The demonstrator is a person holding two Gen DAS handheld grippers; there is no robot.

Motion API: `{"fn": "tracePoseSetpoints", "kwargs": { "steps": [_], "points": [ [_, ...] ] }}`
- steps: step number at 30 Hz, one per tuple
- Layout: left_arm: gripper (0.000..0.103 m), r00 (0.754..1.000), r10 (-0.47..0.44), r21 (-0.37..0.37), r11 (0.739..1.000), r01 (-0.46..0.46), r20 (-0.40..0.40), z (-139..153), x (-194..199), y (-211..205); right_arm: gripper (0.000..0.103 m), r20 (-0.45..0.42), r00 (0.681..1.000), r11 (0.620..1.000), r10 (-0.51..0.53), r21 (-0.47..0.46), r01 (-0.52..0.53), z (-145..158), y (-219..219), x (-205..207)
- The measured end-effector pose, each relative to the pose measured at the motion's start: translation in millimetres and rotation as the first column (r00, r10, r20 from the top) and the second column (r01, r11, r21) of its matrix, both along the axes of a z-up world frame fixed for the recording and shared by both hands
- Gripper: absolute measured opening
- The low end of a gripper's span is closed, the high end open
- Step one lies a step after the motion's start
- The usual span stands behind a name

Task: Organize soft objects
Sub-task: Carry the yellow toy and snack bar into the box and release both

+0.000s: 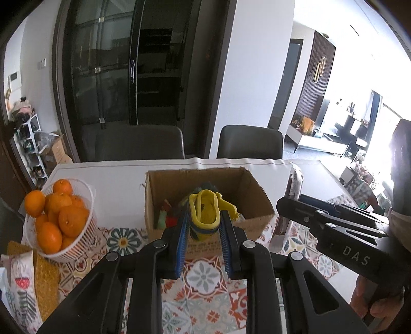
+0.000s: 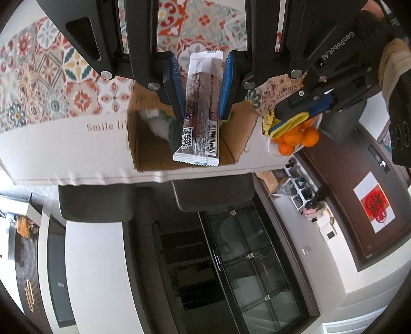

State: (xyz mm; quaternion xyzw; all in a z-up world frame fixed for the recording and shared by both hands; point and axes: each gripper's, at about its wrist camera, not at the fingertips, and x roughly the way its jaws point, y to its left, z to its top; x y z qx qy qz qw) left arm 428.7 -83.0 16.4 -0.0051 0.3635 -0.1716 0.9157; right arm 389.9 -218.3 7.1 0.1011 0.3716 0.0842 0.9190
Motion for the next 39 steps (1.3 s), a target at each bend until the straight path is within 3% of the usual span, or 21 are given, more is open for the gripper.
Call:
{"fn": "tracePoseSetpoints", "kwargs": {
  "steps": [11,20,34,37,39],
  "points": [
    [0.024,1.000,-0.001,0.030,1.000,0.001,-0.016,-8.7,50.1,-7.9,0.028,-0.008,1.000,0.999,0.012,-0.036,-0.012,-3.6,-1.8,51.1],
    [0.024,0.996,0.012,0.039,0.999,-0.008,-0.085,-38.0,92.6,-13.9,0.028,-0.058,0.998,0.996,0.008,-0.083,-0.013,-24.9,-5.4,97.6],
    [0.025,0.972,0.043,0.107,0.994,-0.019,-0.231,-98.0,128.9,-23.9,0.028,-0.263,0.965,0.993,0.014,-0.114,-0.045,-88.5,-13.5,141.1],
    [0.039,0.966,0.042,0.119,0.993,-0.013,-0.253,-104.9,128.5,-24.5,0.031,-0.297,0.955,0.992,0.020,-0.115,-0.057,-98.1,-12.9,142.9],
    [0.054,0.969,0.060,0.132,0.991,-0.029,-0.238,-102.9,125.4,-23.8,0.048,-0.304,0.953,0.992,0.013,-0.114,-0.050,-100.1,-14.5,142.4]
  ]
}}
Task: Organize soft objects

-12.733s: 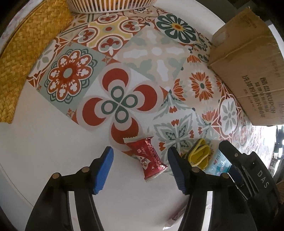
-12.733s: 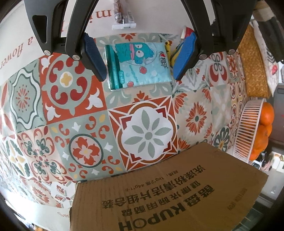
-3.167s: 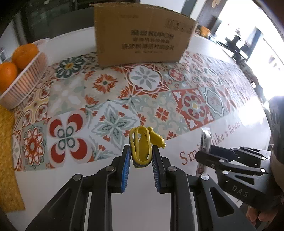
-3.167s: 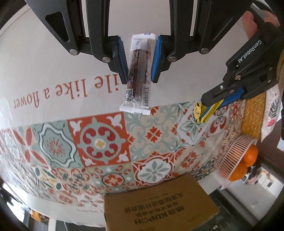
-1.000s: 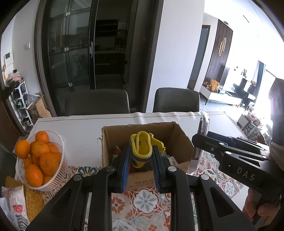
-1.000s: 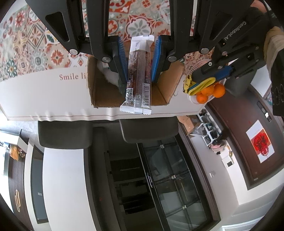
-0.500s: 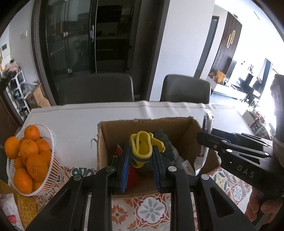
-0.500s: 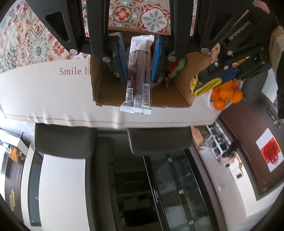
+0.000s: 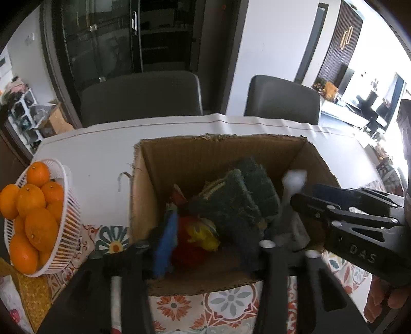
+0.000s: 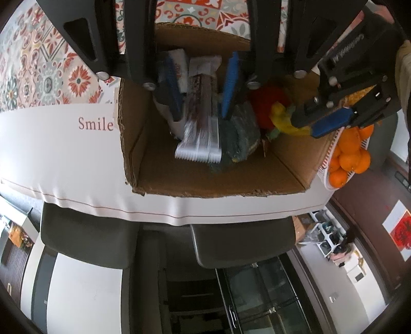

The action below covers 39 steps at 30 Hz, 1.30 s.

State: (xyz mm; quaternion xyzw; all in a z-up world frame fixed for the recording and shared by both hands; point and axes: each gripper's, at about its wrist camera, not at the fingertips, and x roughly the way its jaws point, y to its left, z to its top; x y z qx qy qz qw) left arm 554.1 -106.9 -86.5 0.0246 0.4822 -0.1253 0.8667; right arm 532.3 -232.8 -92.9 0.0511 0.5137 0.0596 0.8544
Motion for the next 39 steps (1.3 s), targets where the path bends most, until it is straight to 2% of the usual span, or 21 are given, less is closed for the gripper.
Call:
{"fn": "tracePoseSetpoints", "kwargs": {
  "steps": [2,6,11,18,21,24,31,39],
  "points": [
    [0.057,0.999,0.021,0.017,1.000,-0.021,0.026,5.5,-5.4,2.0,0.063,0.009,1.000,1.000,-0.019,-0.005,0.019,2.5,-3.1,-2.6],
    [0.066,0.994,0.063,0.044,0.997,-0.067,0.086,23.3,-25.9,9.2,0.065,0.072,0.996,0.997,-0.059,-0.049,0.063,18.8,-6.1,-20.6],
    [0.075,0.976,0.121,0.060,0.989,-0.134,0.181,51.4,-69.2,19.8,0.071,0.153,0.984,0.993,-0.086,-0.062,0.096,44.6,-8.2,-57.4],
    [0.091,0.934,0.165,0.060,0.979,-0.194,0.317,87.2,-149.3,34.2,0.086,0.295,0.951,0.990,-0.093,-0.076,0.120,87.9,-1.6,-138.3],
    [0.096,0.916,0.184,0.061,0.974,-0.220,0.358,99.8,-182.7,40.7,0.089,0.338,0.937,0.987,-0.089,-0.094,0.128,99.9,4.7,-169.9],
    [0.099,0.908,0.181,0.049,0.975,-0.215,0.378,108.5,-214.9,46.3,0.091,0.367,0.927,0.988,-0.082,-0.092,0.124,109.7,10.6,-201.9],
    [0.101,0.884,0.166,0.049,0.977,-0.207,0.438,120.3,-285.0,63.3,0.091,0.407,0.910,0.986,-0.078,-0.103,0.131,120.5,27.9,-273.2],
    [0.103,0.892,0.110,0.022,0.991,-0.133,0.439,127.7,-347.9,82.3,0.091,0.432,0.889,0.975,-0.150,-0.083,0.205,131.0,45.5,-351.3]
  ]
}}
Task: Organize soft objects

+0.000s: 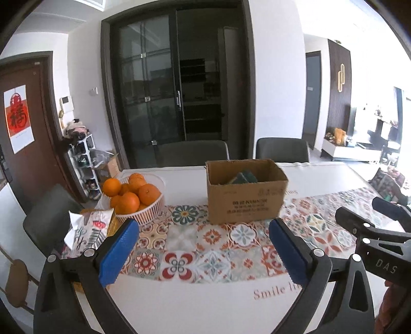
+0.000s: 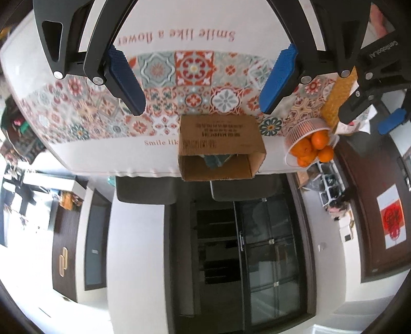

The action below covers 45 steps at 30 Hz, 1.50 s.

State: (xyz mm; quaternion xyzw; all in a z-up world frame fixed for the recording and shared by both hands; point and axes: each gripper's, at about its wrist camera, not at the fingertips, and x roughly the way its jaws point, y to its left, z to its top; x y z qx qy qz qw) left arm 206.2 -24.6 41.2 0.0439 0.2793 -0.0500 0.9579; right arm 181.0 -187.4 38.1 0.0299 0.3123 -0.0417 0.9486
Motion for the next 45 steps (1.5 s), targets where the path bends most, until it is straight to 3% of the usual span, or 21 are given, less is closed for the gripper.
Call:
{"fn": "tracePoseSetpoints", "kwargs": {
  "steps": [10,17,32,45],
  "points": [
    [0.103,0.999,-0.043,0.019,0.999,0.042,0.031,10.2,-73.3,16.4,0.094,0.037,0.998,0.999,-0.053,0.010,0.053,7.7,21.7,-86.3],
    [0.103,0.998,-0.053,0.025,0.998,0.052,0.034,12.4,-102.9,19.8,0.094,0.042,0.998,0.999,-0.050,0.003,0.050,10.1,29.1,-117.8],
    [0.103,0.996,-0.042,0.019,0.999,0.041,0.074,19.8,-152.8,15.4,0.095,0.061,0.998,1.000,0.006,-0.003,-0.006,16.7,26.7,-165.9],
    [0.103,0.994,-0.055,0.012,0.998,0.055,0.093,27.3,-163.3,16.4,0.095,0.090,0.996,1.000,0.009,-0.010,-0.008,26.2,30.2,-182.3]
  ]
}}
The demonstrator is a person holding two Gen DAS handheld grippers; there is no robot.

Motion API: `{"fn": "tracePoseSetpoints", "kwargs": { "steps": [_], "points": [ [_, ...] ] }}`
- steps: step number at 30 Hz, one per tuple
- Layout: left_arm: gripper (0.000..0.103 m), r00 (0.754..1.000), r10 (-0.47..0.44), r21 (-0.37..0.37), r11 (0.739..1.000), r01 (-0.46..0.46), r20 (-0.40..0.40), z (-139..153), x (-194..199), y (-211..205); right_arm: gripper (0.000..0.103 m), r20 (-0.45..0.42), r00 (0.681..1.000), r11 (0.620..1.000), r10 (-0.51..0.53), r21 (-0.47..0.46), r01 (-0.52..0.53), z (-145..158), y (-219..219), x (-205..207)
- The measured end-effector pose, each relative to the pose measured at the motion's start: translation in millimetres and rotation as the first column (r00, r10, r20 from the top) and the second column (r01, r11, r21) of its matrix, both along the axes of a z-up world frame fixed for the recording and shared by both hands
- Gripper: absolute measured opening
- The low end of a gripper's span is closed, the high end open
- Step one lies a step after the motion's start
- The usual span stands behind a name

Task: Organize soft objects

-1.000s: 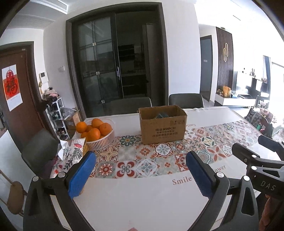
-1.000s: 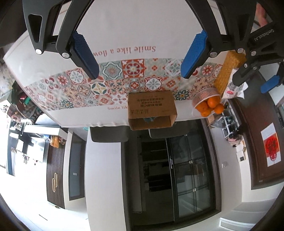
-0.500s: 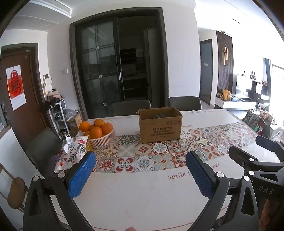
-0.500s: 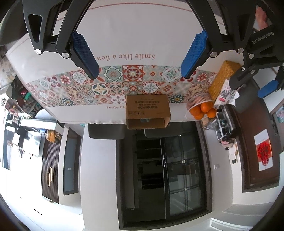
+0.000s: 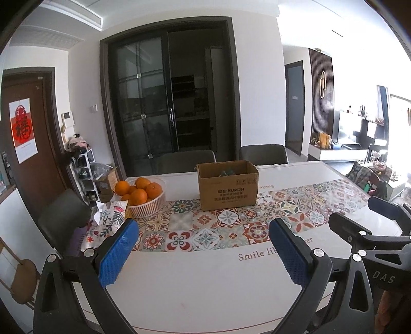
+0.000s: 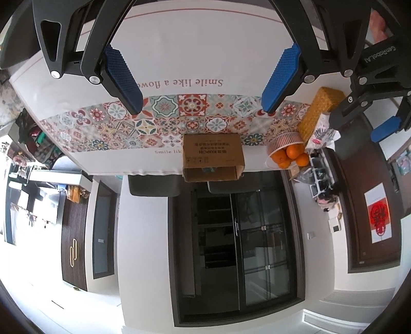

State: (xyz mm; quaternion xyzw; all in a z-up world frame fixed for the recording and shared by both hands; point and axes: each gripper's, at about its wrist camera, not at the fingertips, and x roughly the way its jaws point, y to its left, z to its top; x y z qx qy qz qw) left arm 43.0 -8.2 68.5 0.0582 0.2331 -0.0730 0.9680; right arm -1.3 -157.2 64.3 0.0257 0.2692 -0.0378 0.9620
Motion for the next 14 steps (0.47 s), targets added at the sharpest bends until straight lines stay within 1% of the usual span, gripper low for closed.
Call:
{"fn": "tracePoseSetpoints", "kwargs": {
  "steps": [14],
  "points": [
    [0.103,1.000,0.005,-0.006,1.000,-0.005,-0.004,-2.2,-0.1,3.7,0.095,-0.002,1.000,1.000,0.009,0.000,-0.009,-0.1,4.5,1.2]
  ]
}}
